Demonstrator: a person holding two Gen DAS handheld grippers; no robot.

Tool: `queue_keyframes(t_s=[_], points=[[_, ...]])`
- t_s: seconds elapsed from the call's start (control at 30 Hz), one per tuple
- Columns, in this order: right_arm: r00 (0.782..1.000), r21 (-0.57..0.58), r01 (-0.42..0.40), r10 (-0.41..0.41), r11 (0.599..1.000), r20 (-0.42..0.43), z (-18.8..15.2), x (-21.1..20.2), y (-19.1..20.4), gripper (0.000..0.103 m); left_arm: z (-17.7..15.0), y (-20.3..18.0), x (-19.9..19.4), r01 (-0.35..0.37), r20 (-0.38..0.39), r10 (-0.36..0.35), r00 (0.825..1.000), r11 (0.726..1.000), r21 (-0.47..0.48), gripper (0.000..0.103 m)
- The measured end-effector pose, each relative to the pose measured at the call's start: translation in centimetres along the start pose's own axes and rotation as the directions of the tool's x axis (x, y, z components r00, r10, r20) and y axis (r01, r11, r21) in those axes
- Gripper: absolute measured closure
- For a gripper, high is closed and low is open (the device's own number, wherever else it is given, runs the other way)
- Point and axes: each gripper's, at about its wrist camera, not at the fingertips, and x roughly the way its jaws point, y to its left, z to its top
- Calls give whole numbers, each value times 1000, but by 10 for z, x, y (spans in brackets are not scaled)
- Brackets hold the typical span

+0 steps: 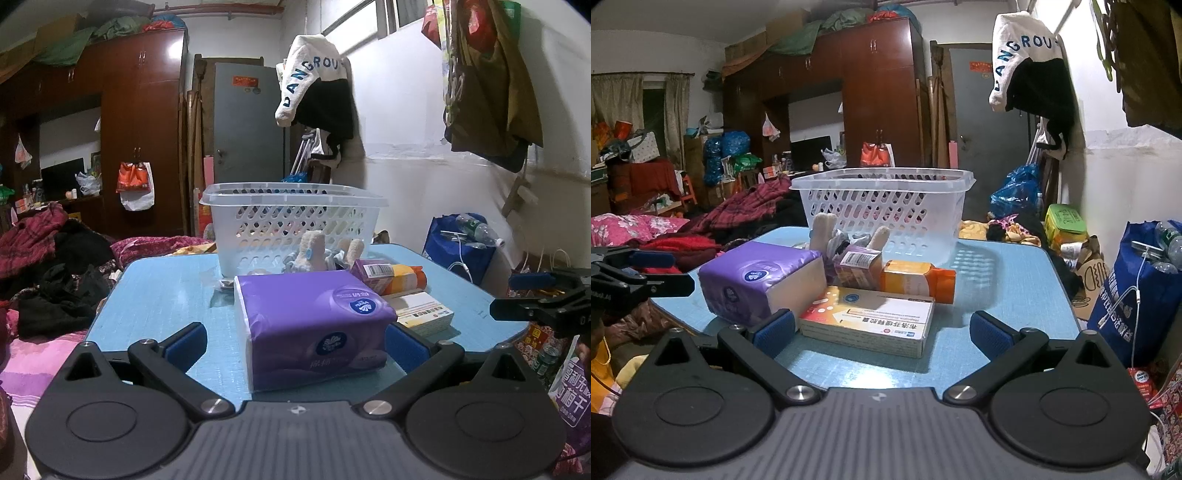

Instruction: Organize objects

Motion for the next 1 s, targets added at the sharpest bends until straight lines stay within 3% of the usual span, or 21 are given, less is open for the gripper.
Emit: queue_keyframes(t_s=[1.0], points=[[1000, -7, 0, 0, 1000, -2, 1, 0, 0, 0, 1, 1, 0, -3, 9, 3, 1000, 1000, 4, 0]])
